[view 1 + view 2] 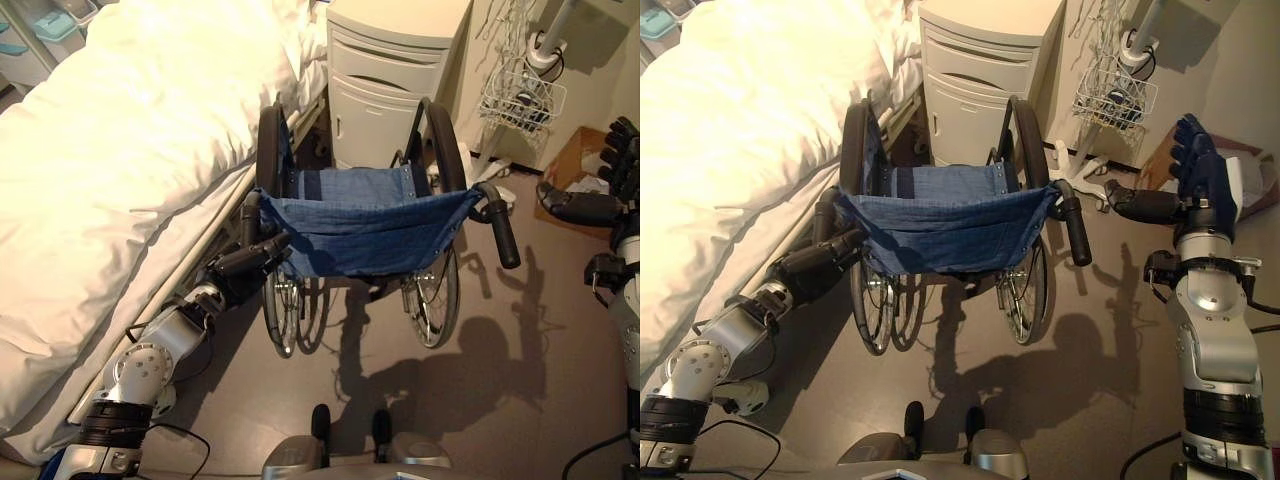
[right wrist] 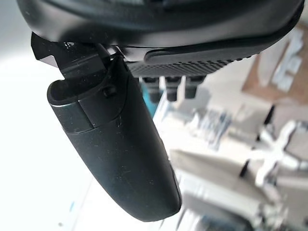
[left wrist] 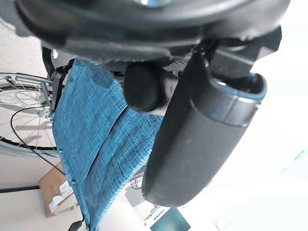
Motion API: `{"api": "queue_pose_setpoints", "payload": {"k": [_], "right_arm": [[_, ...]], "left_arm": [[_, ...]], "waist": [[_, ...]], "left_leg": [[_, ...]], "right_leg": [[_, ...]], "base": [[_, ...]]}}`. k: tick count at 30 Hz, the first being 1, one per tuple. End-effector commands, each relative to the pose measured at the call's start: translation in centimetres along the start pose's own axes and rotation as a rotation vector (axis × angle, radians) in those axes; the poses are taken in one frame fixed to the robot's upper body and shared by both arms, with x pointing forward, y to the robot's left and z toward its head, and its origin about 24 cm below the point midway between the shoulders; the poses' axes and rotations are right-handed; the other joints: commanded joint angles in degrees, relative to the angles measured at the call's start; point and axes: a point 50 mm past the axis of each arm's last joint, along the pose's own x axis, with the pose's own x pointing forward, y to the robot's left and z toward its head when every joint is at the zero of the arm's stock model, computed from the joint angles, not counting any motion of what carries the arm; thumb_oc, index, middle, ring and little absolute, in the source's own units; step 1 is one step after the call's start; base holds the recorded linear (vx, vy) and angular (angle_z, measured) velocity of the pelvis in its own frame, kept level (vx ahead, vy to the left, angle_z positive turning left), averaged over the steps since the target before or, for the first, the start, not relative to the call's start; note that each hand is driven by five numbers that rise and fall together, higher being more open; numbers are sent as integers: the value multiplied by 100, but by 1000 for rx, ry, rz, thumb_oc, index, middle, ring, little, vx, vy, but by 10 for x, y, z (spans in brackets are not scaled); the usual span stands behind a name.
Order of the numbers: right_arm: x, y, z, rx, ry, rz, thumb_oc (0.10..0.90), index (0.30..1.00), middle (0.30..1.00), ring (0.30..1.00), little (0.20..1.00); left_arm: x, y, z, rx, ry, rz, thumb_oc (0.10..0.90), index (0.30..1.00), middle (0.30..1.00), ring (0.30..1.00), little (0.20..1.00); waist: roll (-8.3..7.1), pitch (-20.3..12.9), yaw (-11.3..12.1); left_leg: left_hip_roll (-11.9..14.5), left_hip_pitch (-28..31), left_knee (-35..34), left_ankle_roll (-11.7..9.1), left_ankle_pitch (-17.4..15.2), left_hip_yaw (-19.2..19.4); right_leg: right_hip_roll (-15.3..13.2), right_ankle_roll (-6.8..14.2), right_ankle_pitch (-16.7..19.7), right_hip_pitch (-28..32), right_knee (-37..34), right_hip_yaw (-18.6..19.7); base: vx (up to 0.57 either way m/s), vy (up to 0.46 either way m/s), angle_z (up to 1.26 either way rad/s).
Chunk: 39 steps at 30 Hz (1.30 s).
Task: Push the wheelchair next to the bed
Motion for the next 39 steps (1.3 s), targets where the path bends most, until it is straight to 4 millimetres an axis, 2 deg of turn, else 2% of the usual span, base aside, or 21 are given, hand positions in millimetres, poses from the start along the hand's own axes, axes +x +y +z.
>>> {"api": "queue_pose_setpoints", "payload": {"k": [1,2,4,8,16,19,22,26,29,32,36,38,39], "right_arm": [[1,-28,24,-116,-187,-169,800,900,900,900,900],[0,-33,20,-96,-168,-199,800,900,900,900,900],[-1,-33,15,-84,-146,-202,800,900,900,900,900],[-8,-28,-10,-78,-27,-201,800,900,900,900,900],[-45,-28,-92,-87,330,-329,800,900,900,900,900],[-55,-26,-113,-46,434,-341,800,900,900,900,900],[-69,-22,-136,-54,548,-371,800,900,900,900,900],[-83,-22,-151,-46,633,-391,800,900,900,900,900],[-95,-17,-163,-45,696,-398,800,900,900,900,900],[-105,-13,-175,-47,754,-409,800,900,900,900,900],[-120,-6,-189,-44,842,-434,800,900,900,900,900],[-133,-2,-199,-32,900,-443,800,900,900,900,900],[-144,3,-209,-28,951,-447,800,900,900,900,900]], "left_arm": [[-49,1,142,13,-703,-7,800,900,900,900,900],[-50,11,138,2,-697,19,800,900,900,900,900],[-51,17,135,10,-698,41,800,900,900,900,900],[-53,34,121,24,-698,116,800,900,900,900,900],[-58,61,76,155,-619,298,800,900,900,900,900],[-60,71,65,169,-584,359,800,900,900,900,900],[-64,86,54,333,-532,504,800,900,900,900,900],[-73,99,42,460,-443,649,800,900,900,900,900],[-82,116,28,525,-380,822,800,900,900,900,900],[-85,130,12,462,-325,923,800,900,900,900,900],[-83,135,-12,464,-277,990,800,900,900,900,900],[-85,138,-26,427,-261,1044,800,900,900,900,900],[-84,142,-41,397,-234,1077,800,900,900,900,900]], "waist": [[116,-1439,101],[116,-1431,89],[120,-1428,87],[125,-1410,78],[80,-1353,123],[79,-1328,159],[66,-1297,213],[54,-1272,261],[56,-1242,287],[59,-1232,280],[60,-1222,281],[50,-1220,295],[47,-1213,306]], "left_leg": [[252,183,58,-416,-321,254],[264,178,58,-422,-323,271],[270,175,58,-427,-319,279],[287,168,58,-429,-291,299],[320,118,58,-435,-250,253],[328,115,58,-443,-239,221],[338,115,58,-456,-222,184],[341,134,58,-462,-265,156],[337,97,58,-468,-211,151],[351,123,58,-486,-261,158],[344,98,58,-486,-267,149],[336,87,58,-483,-278,138],[333,77,58,-484,-281,127]], "right_leg": [[-244,366,134,-105,33,20],[-238,367,130,-112,34,12],[-232,368,130,-120,40,12],[-218,361,133,-125,42,1],[-188,332,109,-115,66,-74],[-184,319,109,-104,62,-105],[-191,310,114,-96,65,-148],[-198,311,85,-51,34,-180],[-220,311,141,-75,18,-200],[-235,323,107,-58,11,-207],[-255,329,129,-83,6,-226],[-265,328,130,-90,6,-241],[-277,328,134,-101,6,-260]], "base": [[-32,-33,-1],[-31,-32,-2],[-15,-16,-1],[-2,-2,-1],[0,0,0],[0,0,0],[0,0,0],[29,-9,3],[11,-5,10],[38,8,10],[7,9,10],[-2,8,10],[-10,7,20]]}}
